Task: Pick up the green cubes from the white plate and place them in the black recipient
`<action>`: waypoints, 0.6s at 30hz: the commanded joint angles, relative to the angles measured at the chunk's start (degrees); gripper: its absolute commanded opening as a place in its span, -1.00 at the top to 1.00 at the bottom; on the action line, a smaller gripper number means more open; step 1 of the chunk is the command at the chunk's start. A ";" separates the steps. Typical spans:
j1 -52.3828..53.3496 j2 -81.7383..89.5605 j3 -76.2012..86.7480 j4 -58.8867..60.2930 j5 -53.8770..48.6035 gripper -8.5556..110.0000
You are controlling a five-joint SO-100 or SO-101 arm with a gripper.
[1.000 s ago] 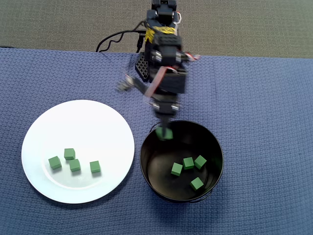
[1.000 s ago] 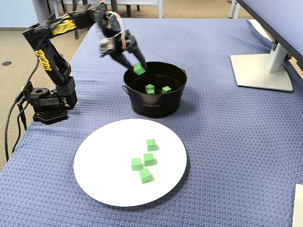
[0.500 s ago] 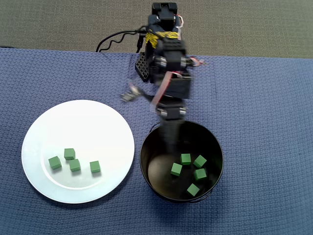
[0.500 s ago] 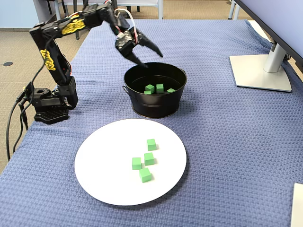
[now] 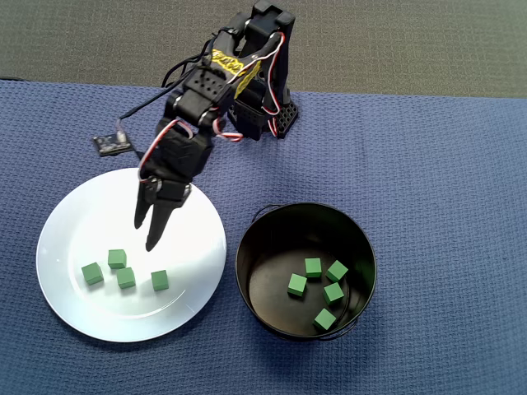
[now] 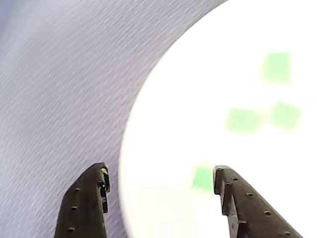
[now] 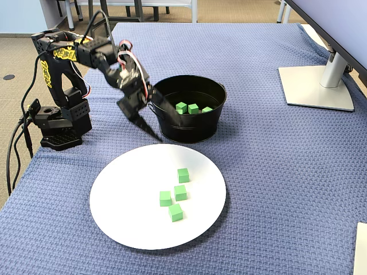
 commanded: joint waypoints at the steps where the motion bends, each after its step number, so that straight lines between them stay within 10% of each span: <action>1: 1.76 -5.10 -5.45 2.37 3.52 0.53; 18: -4.13 -30.85 -36.56 25.75 25.84 0.53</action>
